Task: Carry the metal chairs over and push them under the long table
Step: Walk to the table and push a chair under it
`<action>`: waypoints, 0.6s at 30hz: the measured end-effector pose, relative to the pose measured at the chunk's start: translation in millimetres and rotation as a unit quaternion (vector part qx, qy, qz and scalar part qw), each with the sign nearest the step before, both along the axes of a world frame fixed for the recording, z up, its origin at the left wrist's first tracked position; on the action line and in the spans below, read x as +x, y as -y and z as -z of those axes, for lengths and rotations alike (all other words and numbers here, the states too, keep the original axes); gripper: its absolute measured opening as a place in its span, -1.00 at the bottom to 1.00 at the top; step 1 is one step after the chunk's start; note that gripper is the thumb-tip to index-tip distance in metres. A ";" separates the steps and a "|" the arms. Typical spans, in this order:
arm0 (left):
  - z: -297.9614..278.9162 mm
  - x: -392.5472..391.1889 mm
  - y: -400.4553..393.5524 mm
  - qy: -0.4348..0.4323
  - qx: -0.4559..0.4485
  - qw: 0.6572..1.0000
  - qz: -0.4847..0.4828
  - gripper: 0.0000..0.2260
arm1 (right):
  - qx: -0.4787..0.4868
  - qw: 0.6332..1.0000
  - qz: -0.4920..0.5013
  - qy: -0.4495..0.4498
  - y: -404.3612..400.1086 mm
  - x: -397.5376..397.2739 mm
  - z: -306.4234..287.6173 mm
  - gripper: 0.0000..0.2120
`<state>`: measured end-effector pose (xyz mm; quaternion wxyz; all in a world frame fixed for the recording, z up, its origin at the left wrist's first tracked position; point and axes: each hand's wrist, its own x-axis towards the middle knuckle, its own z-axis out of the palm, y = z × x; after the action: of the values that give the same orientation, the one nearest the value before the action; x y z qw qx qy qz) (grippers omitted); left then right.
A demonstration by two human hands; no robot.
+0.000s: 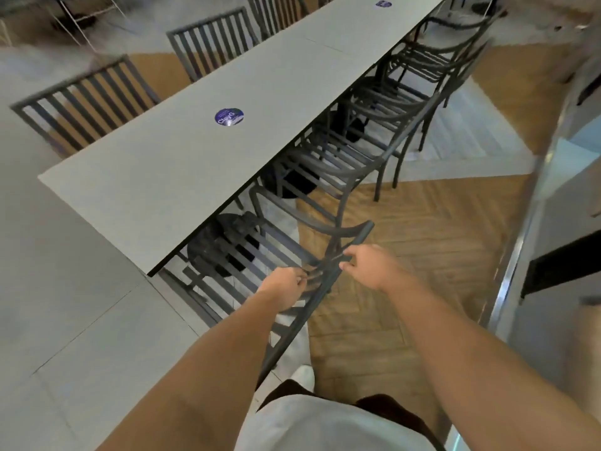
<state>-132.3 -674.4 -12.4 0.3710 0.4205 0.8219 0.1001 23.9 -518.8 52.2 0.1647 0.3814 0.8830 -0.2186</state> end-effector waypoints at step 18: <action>30.0 79.0 20.6 0.004 -0.094 0.949 -0.300 -0.58 | -0.057 0.947 -0.311 0.064 -78.6 -56.3 48.5 -0.47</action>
<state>-53.3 -695.0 -42.5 0.3652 0.1172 0.9143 0.1304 -32.3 -440.2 3.7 0.3018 0.0912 0.9314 -0.1820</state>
